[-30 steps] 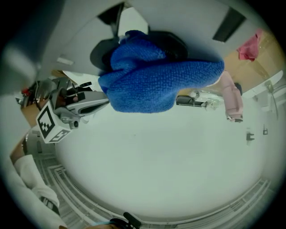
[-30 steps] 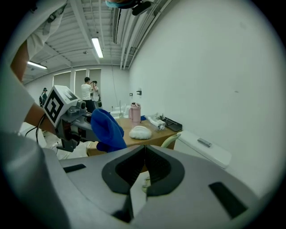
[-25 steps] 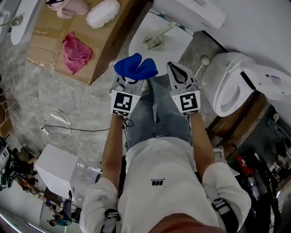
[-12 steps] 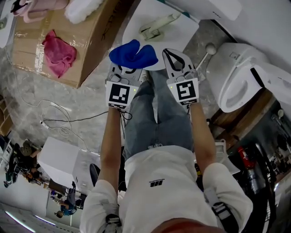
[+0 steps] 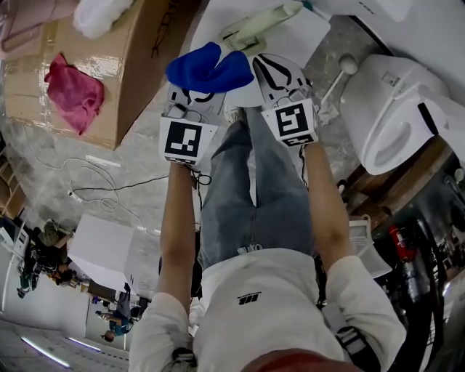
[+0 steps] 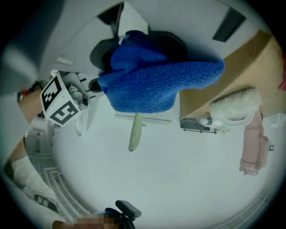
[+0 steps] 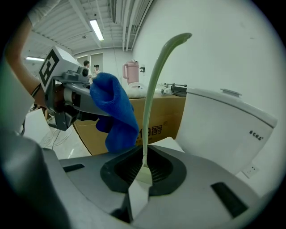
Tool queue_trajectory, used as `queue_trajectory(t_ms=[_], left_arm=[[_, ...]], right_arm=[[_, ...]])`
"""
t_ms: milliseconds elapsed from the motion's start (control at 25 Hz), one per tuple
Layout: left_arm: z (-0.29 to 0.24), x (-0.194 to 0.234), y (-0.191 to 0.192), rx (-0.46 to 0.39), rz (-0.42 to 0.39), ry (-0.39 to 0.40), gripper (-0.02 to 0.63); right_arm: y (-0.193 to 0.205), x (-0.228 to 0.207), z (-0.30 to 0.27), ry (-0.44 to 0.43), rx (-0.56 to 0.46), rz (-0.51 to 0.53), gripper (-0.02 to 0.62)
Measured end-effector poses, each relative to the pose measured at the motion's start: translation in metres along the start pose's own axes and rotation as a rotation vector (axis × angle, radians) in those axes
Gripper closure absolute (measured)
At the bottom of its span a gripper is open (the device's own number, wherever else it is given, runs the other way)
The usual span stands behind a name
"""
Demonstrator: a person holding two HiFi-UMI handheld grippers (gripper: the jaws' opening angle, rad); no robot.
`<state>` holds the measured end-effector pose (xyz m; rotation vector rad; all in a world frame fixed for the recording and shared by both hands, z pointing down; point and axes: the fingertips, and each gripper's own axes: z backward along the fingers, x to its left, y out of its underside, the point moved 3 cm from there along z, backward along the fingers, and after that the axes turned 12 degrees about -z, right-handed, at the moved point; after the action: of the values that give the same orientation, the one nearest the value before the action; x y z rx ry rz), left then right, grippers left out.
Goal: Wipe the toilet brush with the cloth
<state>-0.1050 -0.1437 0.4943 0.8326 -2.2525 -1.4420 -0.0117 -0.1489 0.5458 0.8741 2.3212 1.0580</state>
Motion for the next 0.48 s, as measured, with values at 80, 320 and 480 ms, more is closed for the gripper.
queue_trajectory(t_ms=[80, 320, 480], left_arm=[[-0.006, 0.001, 0.002, -0.015, 0.006, 0.001, 0.472], [-0.023, 0.0, 0.01, -0.032, -0.009, 0.05, 0.472], [-0.036, -0.001, 0.017, -0.016, -0.021, 0.067, 0.471]], right_arm=[[0.008, -0.003, -0.009, 0.007, 0.026, 0.009, 0.563], [0.02, -0.009, -0.037, 0.0, 0.047, 0.012, 0.532], [0.023, -0.012, -0.051, -0.012, 0.06, 0.017, 0.52]])
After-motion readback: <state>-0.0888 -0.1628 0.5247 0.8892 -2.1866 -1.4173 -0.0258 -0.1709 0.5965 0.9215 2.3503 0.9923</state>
